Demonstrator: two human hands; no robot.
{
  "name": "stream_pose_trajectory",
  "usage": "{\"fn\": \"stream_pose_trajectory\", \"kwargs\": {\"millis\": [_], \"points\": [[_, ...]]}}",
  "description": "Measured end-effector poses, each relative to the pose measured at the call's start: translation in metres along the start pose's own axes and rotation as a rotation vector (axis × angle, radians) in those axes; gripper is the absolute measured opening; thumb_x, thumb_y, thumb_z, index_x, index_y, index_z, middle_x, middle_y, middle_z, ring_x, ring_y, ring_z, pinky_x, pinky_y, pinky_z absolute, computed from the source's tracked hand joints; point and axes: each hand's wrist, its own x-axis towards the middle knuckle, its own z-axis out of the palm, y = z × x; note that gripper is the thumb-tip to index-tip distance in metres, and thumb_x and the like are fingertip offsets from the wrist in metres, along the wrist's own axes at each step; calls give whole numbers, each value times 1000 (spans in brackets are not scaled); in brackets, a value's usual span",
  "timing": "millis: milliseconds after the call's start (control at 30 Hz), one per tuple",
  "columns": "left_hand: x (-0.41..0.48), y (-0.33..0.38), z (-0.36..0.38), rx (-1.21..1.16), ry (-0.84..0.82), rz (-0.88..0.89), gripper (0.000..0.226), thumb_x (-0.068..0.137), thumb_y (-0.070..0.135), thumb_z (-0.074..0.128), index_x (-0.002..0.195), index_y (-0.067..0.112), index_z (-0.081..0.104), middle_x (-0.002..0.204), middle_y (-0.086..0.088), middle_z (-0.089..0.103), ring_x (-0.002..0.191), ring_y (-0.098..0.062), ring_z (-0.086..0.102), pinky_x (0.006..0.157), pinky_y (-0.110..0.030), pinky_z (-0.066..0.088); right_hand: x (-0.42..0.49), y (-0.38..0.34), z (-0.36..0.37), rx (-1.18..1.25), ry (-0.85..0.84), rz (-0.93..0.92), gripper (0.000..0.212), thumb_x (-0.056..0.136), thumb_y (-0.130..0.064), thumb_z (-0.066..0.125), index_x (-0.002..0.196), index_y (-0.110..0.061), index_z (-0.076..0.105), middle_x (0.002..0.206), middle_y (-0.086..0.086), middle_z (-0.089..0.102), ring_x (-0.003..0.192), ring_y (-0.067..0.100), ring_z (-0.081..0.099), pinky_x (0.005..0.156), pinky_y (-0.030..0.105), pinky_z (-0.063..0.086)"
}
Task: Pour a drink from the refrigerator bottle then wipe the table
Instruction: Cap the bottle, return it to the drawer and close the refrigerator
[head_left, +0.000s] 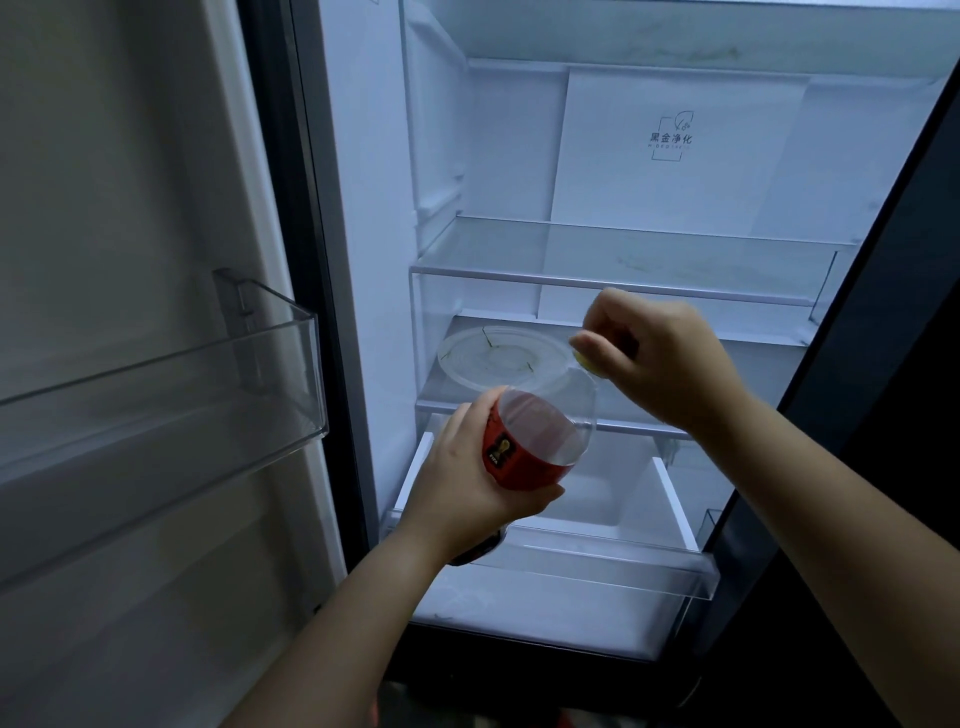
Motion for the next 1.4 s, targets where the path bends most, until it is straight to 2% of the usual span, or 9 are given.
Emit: {"fn": "stream_pose_trajectory", "kwargs": {"millis": [200, 333, 467, 700, 900, 1067, 1200, 1300, 1400], "points": [[-2, 2, -2, 5, -21, 18, 90, 48, 63, 78, 120, 68, 25, 119, 40, 39, 113, 13, 39, 82, -12, 40, -2, 6, 5, 132, 57, -84, 37, 85, -33, 56, 60, -7, 48, 49, -1, 39, 48, 14, 29, 48, 20, 26], [-2, 1, 1, 10, 8, 7, 93, 49, 62, 78, 126, 57, 28, 116, 37, 40, 110, 10, 39, 82, -9, 37, 0, -4, 5, 48, 57, 120, 37, 82, -31, 53, 55, -20, 30, 47, -4, 26, 48, 16, 24, 46, 23, 21], [-2, 3, 3, 52, 25, -5, 94, 47, 63, 76, 128, 53, 29, 114, 34, 39, 104, 11, 35, 77, -7, 32, 3, -9, 8, -279, 28, 365, 46, 85, -39, 53, 54, -11, 34, 45, 3, 33, 47, 22, 32, 45, 28, 21], [-5, 1, -2, 56, 2, 12, 93, 49, 64, 76, 127, 56, 27, 116, 36, 38, 107, 10, 36, 80, -8, 34, -5, 5, -1, -33, 0, -122, 39, 86, -40, 57, 68, -5, 57, 52, 1, 45, 48, 19, 38, 49, 27, 31], [-5, 1, 0, 53, 17, 9, 94, 50, 63, 77, 130, 52, 29, 119, 31, 40, 108, 9, 36, 80, -7, 32, -4, -3, 5, 10, 3, 134, 35, 81, -37, 52, 58, -17, 34, 47, -3, 29, 46, 12, 24, 46, 20, 21], [-4, 2, 0, 47, 45, -15, 94, 50, 62, 78, 130, 50, 29, 118, 30, 40, 107, 9, 36, 79, -7, 31, -4, -16, 10, -104, 70, 320, 41, 85, -41, 58, 57, -19, 37, 45, -5, 35, 46, 12, 34, 46, 27, 25], [-3, 5, 1, 72, 27, -7, 95, 50, 61, 79, 130, 50, 29, 120, 28, 41, 106, 9, 35, 81, -10, 33, -10, -18, 2, -201, 29, 91, 40, 88, -52, 53, 94, -13, 62, 80, -1, 60, 73, 18, 54, 63, 28, 38], [-3, 6, 2, 94, -11, 21, 97, 49, 65, 76, 132, 47, 30, 122, 25, 43, 111, 3, 38, 85, -19, 39, -17, -15, -6, -303, -157, -222, 53, 90, -56, 47, 127, -19, 55, 131, 2, 55, 122, 23, 48, 99, 36, 39], [-4, 6, 6, 104, -9, 7, 95, 46, 64, 78, 127, 43, 34, 114, 31, 45, 110, 1, 41, 84, -19, 40, -27, -12, -12, -358, -349, -304, 68, 81, -65, 50, 136, -24, 46, 136, -3, 54, 131, 20, 43, 108, 38, 32]]}}
